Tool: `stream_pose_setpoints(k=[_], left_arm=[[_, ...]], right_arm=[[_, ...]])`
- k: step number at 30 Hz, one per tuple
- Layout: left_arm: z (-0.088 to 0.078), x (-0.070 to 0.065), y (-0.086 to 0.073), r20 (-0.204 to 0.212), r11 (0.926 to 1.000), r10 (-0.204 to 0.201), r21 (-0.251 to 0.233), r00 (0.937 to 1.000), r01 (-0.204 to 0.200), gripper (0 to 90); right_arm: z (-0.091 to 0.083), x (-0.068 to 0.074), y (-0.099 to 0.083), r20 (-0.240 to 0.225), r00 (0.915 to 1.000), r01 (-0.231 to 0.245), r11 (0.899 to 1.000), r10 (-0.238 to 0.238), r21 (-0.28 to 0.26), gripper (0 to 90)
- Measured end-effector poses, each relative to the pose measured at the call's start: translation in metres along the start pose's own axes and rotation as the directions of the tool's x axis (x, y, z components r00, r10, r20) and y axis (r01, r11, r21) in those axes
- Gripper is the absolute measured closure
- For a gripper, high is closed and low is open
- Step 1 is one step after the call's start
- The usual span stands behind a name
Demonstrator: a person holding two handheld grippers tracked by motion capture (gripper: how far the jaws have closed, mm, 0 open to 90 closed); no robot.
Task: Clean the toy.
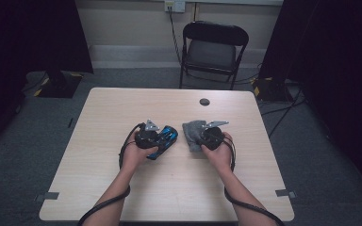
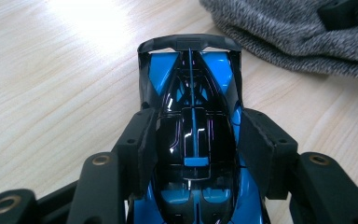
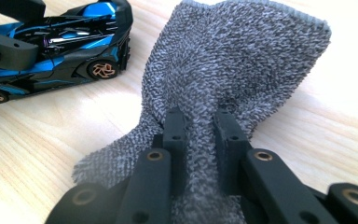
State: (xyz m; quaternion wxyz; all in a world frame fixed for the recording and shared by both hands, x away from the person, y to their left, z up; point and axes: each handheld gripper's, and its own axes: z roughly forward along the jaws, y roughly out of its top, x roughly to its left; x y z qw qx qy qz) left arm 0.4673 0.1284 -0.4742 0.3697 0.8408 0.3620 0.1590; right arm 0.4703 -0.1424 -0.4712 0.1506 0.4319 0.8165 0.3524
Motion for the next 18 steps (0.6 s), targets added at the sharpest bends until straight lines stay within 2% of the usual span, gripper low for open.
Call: stream_pose_setpoints(k=[3,9,13,16,18], left_arm=[[0.000,0.000,0.001,0.008,0.9999,-0.007,0.012,0.9999,0.007,47.3],[0.000,0.000,0.000,0.009,1.0000,-0.004,-0.001,1.0000,0.004,47.3],[0.000,0.000,0.001,0.009,1.0000,-0.005,0.005,0.9999,0.005,47.4],[0.000,0.001,0.001,0.004,0.9999,-0.002,0.010,1.0000,0.002,47.4],[0.000,0.000,0.001,0.003,0.9999,-0.003,0.012,1.0000,0.003,47.4]], right_arm=[[0.003,0.002,0.002,-0.004,1.0000,0.003,1.000,-0.003,0.000,77.3],[0.006,0.008,0.004,-0.004,0.9997,0.024,1.000,-0.024,0.015,77.3],[0.009,0.012,0.004,-0.025,0.9993,0.028,0.999,-0.028,0.021,77.3],[0.010,0.018,0.003,-0.023,0.9983,0.054,0.998,-0.053,0.033,77.3],[0.010,0.020,0.002,-0.054,0.9968,0.061,0.997,-0.059,0.041,77.1]])
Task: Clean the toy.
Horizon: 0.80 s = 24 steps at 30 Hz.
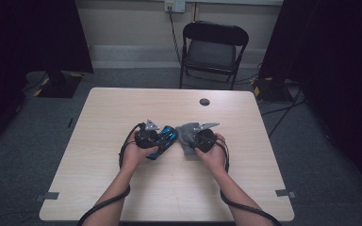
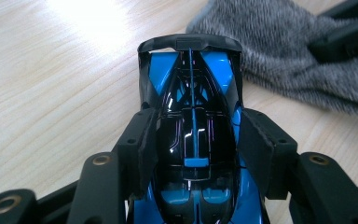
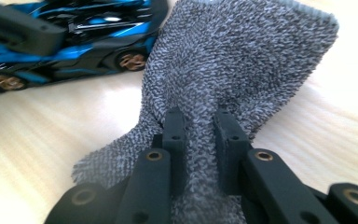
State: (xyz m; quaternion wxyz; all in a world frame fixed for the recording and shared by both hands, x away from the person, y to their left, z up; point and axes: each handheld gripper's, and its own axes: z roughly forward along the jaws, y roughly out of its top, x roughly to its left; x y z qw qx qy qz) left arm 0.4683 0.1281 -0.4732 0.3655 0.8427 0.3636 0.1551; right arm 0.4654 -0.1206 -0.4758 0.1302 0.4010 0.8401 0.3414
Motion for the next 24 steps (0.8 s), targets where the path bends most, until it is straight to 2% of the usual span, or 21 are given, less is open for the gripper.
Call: stream_pose_setpoints(k=[8,18,24], left_arm=[[0.000,0.000,0.000,0.003,1.0000,-0.004,-0.002,1.0000,0.004,47.4],[0.000,-0.001,0.000,-0.001,1.0000,-0.007,-0.001,1.0000,0.007,47.4],[0.000,-0.001,0.000,-0.002,1.0000,-0.006,0.002,1.0000,0.006,47.4]], right_arm=[[0.001,0.021,0.000,-0.068,0.9962,0.055,0.998,-0.054,0.015,77.1],[0.001,0.037,-0.007,-0.147,0.9874,0.057,0.998,-0.058,-0.011,77.3],[0.001,0.047,-0.008,-0.177,0.9810,0.078,0.997,-0.079,-0.014,77.3]])
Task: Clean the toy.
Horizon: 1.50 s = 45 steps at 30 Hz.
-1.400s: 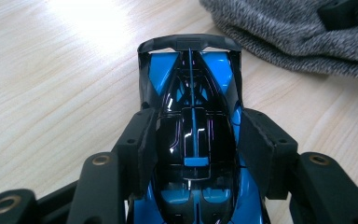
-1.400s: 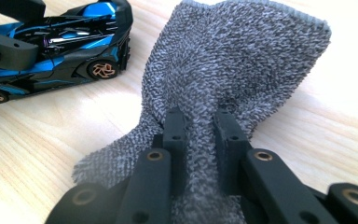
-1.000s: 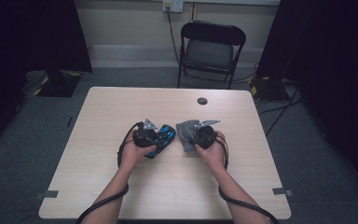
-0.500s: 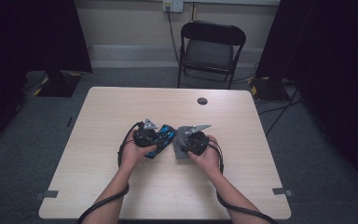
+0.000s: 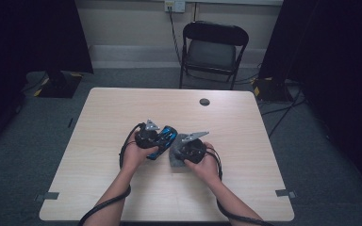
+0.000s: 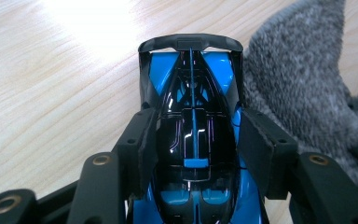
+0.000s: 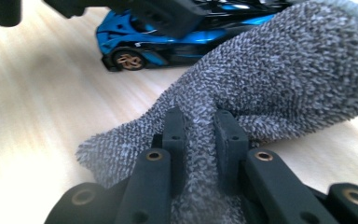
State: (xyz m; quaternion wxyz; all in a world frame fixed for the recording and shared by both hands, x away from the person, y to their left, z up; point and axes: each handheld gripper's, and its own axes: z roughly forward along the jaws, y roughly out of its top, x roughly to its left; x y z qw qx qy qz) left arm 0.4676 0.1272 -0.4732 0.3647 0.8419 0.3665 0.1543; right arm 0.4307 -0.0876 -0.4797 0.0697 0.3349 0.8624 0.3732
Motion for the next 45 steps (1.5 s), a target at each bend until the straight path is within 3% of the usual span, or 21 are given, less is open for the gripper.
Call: stream_pose_setpoints(k=[14,23,35,45], left_arm=[[0.000,0.000,0.000,-0.008,1.0000,-0.001,0.001,1.0000,0.001,47.4],[0.000,-0.001,0.000,-0.002,1.0000,-0.005,-0.004,1.0000,0.005,47.4],[0.001,-0.002,0.000,-0.007,0.9998,-0.018,-0.013,0.9998,0.018,47.3],[-0.001,-0.001,0.000,-0.012,1.0000,0.000,0.001,0.9999,0.000,47.3]], right_arm=[[0.010,0.033,0.001,-0.095,0.9926,0.075,0.997,-0.075,0.001,77.3],[0.011,0.040,0.000,-0.131,0.9886,0.074,0.997,-0.074,-0.004,77.3],[0.012,0.054,-0.001,-0.161,0.9800,0.119,0.993,-0.117,0.003,77.4],[0.011,0.059,-0.002,-0.194,0.9704,0.148,0.989,-0.144,0.006,77.5]])
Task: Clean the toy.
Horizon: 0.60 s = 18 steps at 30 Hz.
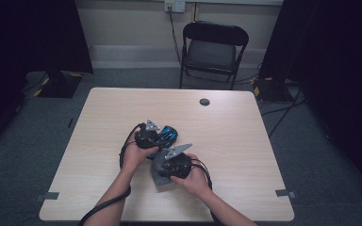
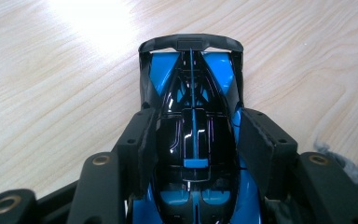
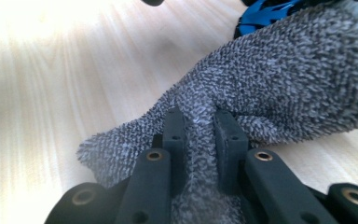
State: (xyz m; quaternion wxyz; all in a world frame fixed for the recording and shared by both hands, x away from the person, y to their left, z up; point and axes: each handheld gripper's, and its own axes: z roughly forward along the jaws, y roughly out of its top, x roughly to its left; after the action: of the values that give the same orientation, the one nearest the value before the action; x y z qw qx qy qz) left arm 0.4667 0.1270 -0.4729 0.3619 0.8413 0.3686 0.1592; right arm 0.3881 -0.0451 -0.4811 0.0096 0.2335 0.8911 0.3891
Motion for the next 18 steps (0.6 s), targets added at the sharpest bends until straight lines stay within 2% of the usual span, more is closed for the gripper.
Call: stream_pose_setpoints(k=[5,12,16,18], left_arm=[[0.001,-0.001,-0.001,0.003,0.9999,-0.007,-0.012,1.0000,0.007,47.3],[0.000,0.000,-0.001,0.006,0.9999,-0.007,-0.008,1.0000,0.007,47.3],[0.000,0.000,-0.001,0.005,0.9999,-0.007,-0.009,1.0000,0.007,47.3],[0.000,-0.001,-0.001,0.005,0.9999,-0.008,-0.008,1.0000,0.008,47.3]], right_arm=[[-0.001,0.002,-0.001,-0.017,0.9998,0.010,1.000,-0.010,0.003,77.6],[-0.005,0.004,-0.005,-0.080,0.9962,0.033,0.999,-0.033,-0.011,77.6],[-0.012,0.004,-0.007,-0.111,0.9924,0.051,0.998,-0.053,-0.022,77.8],[-0.015,0.005,-0.007,-0.109,0.9906,0.080,0.997,-0.082,-0.020,77.8]])
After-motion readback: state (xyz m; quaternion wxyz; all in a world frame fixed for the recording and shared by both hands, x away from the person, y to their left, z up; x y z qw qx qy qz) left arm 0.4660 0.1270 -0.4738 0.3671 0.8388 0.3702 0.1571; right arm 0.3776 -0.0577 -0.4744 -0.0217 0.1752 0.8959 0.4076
